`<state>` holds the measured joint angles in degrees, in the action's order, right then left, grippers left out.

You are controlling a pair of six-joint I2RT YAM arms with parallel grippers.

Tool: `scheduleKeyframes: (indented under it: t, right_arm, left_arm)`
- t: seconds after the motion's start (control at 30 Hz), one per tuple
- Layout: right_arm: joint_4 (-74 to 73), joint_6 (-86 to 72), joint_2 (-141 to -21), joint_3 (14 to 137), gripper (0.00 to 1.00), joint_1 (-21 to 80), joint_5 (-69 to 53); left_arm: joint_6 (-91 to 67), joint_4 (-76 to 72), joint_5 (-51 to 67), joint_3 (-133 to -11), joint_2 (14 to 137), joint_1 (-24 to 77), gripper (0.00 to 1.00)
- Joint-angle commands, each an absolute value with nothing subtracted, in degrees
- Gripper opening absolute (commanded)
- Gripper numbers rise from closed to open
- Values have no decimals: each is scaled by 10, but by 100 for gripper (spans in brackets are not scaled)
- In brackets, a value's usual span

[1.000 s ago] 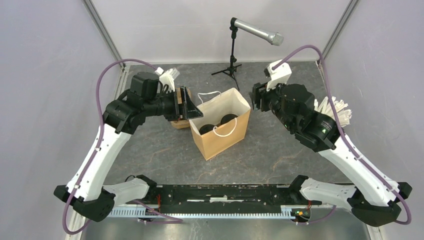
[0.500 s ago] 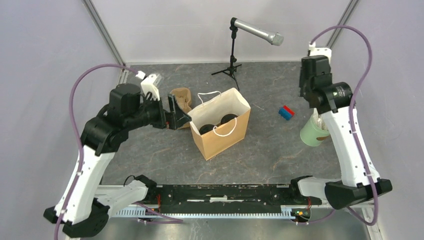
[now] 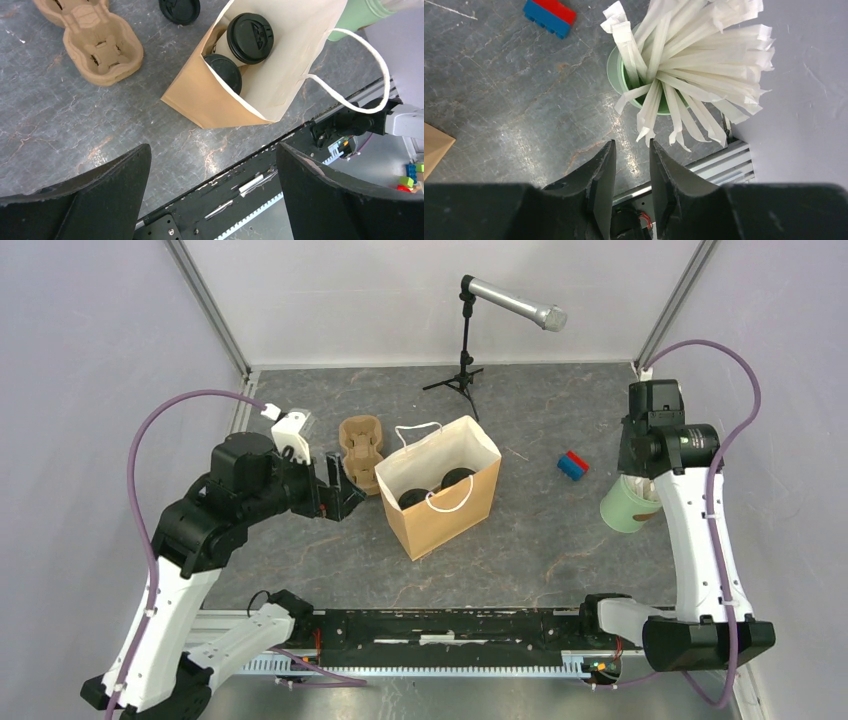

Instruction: Pack the takeout coffee

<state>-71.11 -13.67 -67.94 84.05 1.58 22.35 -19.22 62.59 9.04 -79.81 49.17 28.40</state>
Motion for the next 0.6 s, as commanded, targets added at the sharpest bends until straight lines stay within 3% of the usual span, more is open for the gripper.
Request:
scheduleKeyframes:
  t: [0.0, 0.57]
  right_arm:
    - [-667, -81, -689, 839, 37, 12, 205]
    - [-592, -5, -726, 737, 36, 12, 225]
  left_arm:
    - [-147, 625, 79, -788, 488, 283, 100]
    - [-142, 618, 83, -788, 502, 282, 100]
